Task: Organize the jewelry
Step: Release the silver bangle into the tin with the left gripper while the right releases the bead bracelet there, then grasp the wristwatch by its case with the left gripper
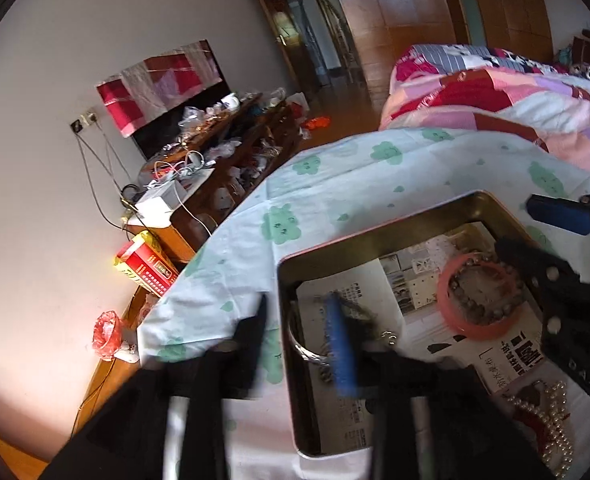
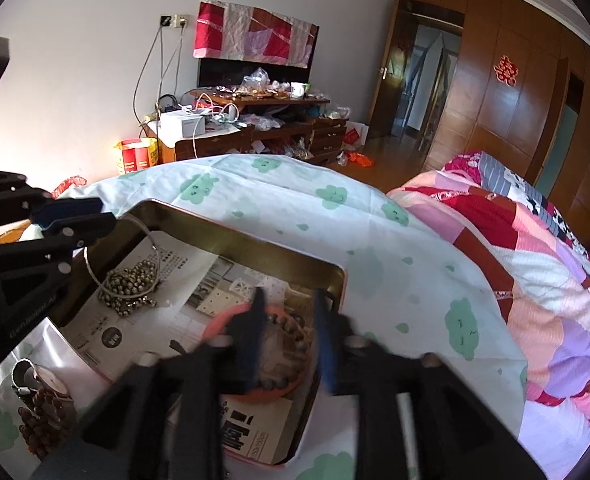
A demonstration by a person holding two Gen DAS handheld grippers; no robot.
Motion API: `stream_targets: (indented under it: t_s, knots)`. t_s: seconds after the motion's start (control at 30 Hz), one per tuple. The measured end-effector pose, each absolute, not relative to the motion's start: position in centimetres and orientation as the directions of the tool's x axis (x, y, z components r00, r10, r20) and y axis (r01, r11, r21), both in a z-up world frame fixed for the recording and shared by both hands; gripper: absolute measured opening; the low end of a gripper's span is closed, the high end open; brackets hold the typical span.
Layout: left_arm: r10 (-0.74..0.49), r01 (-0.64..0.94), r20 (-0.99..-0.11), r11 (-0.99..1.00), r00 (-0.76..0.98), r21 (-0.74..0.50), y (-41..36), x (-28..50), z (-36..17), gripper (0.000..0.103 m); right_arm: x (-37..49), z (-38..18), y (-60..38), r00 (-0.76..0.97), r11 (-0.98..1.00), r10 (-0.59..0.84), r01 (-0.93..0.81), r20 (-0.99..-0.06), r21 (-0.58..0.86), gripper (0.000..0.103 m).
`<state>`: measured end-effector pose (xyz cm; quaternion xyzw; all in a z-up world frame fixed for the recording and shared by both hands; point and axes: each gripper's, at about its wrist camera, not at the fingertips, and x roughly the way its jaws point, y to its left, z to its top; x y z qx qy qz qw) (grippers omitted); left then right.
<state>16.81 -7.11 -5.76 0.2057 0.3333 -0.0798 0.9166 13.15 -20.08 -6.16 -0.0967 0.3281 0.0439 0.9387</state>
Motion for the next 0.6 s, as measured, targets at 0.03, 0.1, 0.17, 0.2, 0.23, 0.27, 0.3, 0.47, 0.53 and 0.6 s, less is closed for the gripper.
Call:
stream_targets:
  t_s: [0.03,0.1,0.17,0.2,0.23,0.27,0.3,0.47,0.53,0.6]
  knots:
    - [-0.002,0.268,-0.63,0.906,0.776,0.327,-6.9,16.5,-5.5,0.066,12.9,-6.1,-20.2,0.784,0.978,0.019,-0.142,-0.62,-0.15,0.043]
    - [-0.003,0.251,-0.604,0.911,0.797,0.327,-6.2,15.6,-4.8,0.068,12.4,-6.0,-20.3,0.789,0.979,0.012,-0.134,-0.614,-0.152,0.044]
    - [-0.013,0.246,-0.599,0.919,0.801,0.31,-5.3,14.5,-4.2,0.068,11.7,-5.7,-20.6,0.791,0.982,0.006,-0.119,-0.612,-0.144,0.045]
    - [-0.014,0.242,-0.596,0.921,0.803,0.305,-4.9,13.9,-4.0,0.068,11.2,-5.6,-20.9,0.793,0.984,0.009,-0.114,-0.609,-0.134,0.048]
    - [-0.014,0.24,-0.594,0.922,0.804,0.303,-4.6,13.3,-3.9,0.068,10.8,-5.5,-21.1,0.795,0.985,0.01,-0.11,-0.607,-0.129,0.05]
    - [-0.009,0.235,-0.593,0.923,0.805,0.305,-4.2,12.7,-3.9,0.068,10.2,-5.4,-21.2,0.796,0.986,0.007,-0.106,-0.605,-0.127,0.052]
    - [0.001,0.225,-0.593,0.925,0.806,0.307,-3.7,11.9,-3.9,0.069,9.7,-5.3,-21.4,0.797,0.987,0.003,-0.1,-0.604,-0.128,0.054]
    - [0.032,0.183,-0.611,0.941,0.791,0.286,-0.9,8.8,-5.3,0.069,6.7,-5.1,-21.9,0.8,0.989,0.002,-0.09,-0.601,-0.116,0.06]
    - [0.053,0.162,-0.635,0.948,0.771,0.276,0.2,8.0,-6.5,0.069,5.5,-5.4,-21.8,0.796,0.989,0.002,-0.092,-0.606,-0.117,0.064]
    - [0.047,0.162,-0.663,0.955,0.747,0.25,1.1,7.4,-7.7,0.069,4.4,-5.8,-21.7,0.792,0.988,0.007,-0.098,-0.611,-0.116,0.07]
